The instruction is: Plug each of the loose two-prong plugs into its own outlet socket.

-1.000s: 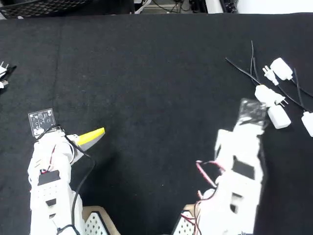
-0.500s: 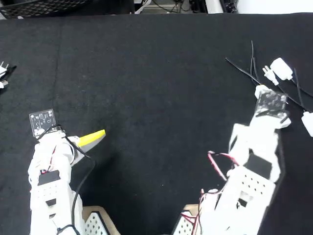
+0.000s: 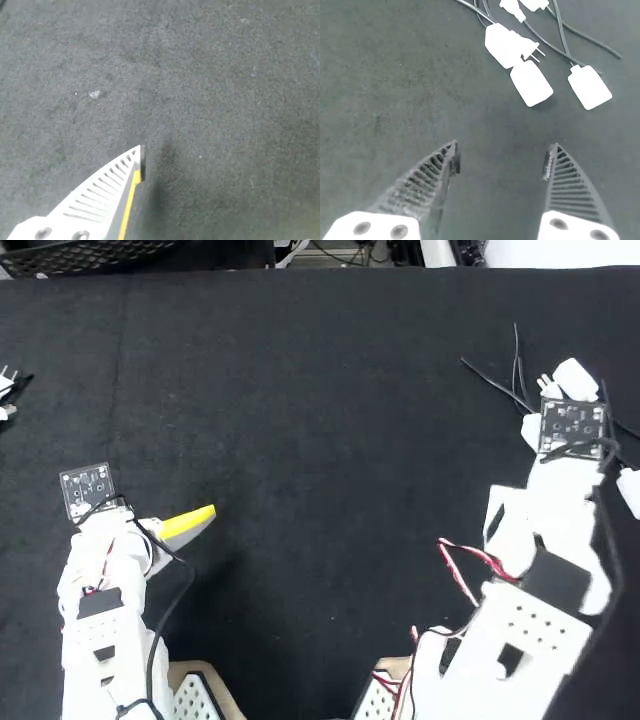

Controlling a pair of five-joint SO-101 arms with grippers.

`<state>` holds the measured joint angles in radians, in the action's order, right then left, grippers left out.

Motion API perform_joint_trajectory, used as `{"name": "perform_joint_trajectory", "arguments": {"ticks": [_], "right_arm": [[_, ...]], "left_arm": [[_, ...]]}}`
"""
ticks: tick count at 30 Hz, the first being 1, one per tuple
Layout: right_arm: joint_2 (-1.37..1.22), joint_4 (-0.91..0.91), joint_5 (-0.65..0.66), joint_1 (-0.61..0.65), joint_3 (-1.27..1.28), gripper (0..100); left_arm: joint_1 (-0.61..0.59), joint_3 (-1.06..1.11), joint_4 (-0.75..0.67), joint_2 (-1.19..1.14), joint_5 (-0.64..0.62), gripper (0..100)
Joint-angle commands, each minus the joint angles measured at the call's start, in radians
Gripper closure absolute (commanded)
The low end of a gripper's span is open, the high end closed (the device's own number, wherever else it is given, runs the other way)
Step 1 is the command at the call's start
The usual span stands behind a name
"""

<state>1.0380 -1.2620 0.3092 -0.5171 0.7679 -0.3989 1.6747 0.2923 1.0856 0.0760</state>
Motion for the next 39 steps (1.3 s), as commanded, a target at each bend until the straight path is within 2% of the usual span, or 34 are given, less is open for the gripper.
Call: {"name": "perform_joint_trajectory", "arguments": {"ticks": [1,11,18,25,39], "right_arm": [[-0.03,-0.074,0.037,-0.009,-0.133,72.4],[-0.432,-0.114,0.08,-0.132,-0.475,72.6],[-0.634,-0.028,0.115,-0.106,-0.602,72.4],[-0.972,0.046,0.207,-0.061,-0.743,72.4],[-1.62,0.035,0.423,-0.006,-1.303,72.6]], "left_arm": [[0.002,0.019,0.008,0.015,0.009,38],[0.002,0.019,0.009,0.015,0.009,38],[0.002,0.019,0.009,0.015,0.009,38],[0.002,0.019,0.009,0.015,0.009,38],[0.007,0.019,0.009,0.015,0.009,38]]}}
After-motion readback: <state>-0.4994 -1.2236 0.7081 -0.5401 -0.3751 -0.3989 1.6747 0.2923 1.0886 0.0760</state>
